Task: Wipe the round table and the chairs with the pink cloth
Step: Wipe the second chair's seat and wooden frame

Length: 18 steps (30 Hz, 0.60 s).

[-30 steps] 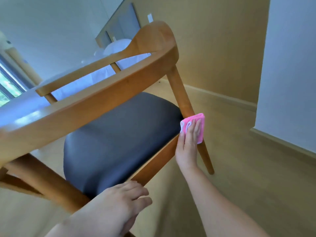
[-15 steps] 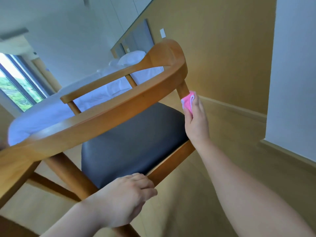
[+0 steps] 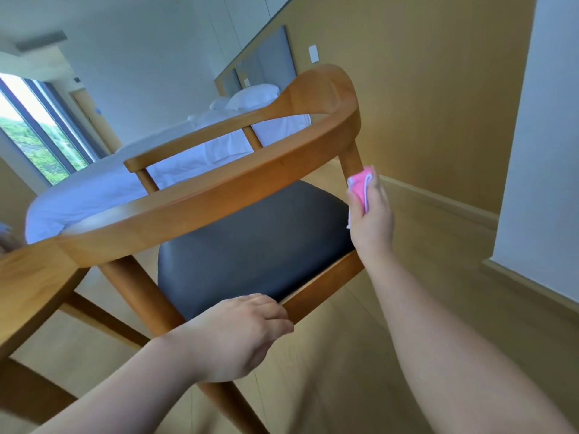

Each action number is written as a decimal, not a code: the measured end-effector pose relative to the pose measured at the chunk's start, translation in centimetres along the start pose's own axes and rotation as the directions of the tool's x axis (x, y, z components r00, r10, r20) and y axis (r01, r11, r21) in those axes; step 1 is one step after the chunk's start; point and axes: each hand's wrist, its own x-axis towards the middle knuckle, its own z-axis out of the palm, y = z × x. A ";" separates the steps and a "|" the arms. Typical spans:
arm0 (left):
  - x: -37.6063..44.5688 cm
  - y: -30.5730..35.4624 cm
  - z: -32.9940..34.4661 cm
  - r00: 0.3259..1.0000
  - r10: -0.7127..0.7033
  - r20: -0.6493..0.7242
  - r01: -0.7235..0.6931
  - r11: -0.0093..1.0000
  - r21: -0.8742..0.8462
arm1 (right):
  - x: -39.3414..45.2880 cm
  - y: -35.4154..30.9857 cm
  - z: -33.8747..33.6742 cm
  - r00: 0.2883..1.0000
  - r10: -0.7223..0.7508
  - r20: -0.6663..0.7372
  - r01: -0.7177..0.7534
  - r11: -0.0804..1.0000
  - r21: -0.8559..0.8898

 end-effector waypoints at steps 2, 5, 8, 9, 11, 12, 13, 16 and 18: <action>-0.1 -0.1 0.0 1.000 -0.019 0.005 0.019 1.000 -0.005 | -1.8 2.1 0.0 0.998 0.062 0.015 -0.061 0.998 -0.030; 0.0 -0.4 -0.3 0.999 -0.041 0.009 0.041 0.999 0.001 | -4.1 4.8 -0.2 0.990 0.130 0.059 -0.128 0.991 -0.034; 0.3 -0.7 -0.5 0.997 -0.077 -0.013 0.077 0.997 0.018 | -5.3 6.8 -0.5 0.970 0.223 0.096 -0.222 0.975 -0.018; 0.6 -0.7 -0.7 0.995 -0.093 -0.022 0.094 0.995 0.020 | -5.4 7.2 -0.6 0.964 0.245 0.100 -0.245 0.969 -0.011; 1.1 -0.6 -1.0 0.993 -0.112 -0.035 0.113 0.993 0.026 | -5.4 7.5 -0.6 0.957 0.266 0.114 -0.268 0.964 0.000; 1.3 -0.6 -1.2 0.993 -0.113 -0.039 0.114 0.993 0.029 | -5.4 7.5 -0.7 0.957 0.266 0.118 -0.267 0.964 -0.004; 1.5 -0.5 -1.3 0.993 -0.111 -0.045 0.112 0.993 0.033 | -5.3 7.5 -0.7 0.958 0.261 0.121 -0.262 0.965 -0.009; 1.5 -0.5 -1.4 0.993 -0.105 -0.051 0.107 0.994 0.034 | -4.5 6.6 -0.7 0.970 0.206 0.125 -0.205 0.978 -0.021; 1.6 -0.6 -1.5 0.993 -0.107 -0.048 0.109 0.993 0.044 | -3.1 5.0 -0.9 0.984 0.130 0.124 -0.126 0.991 -0.041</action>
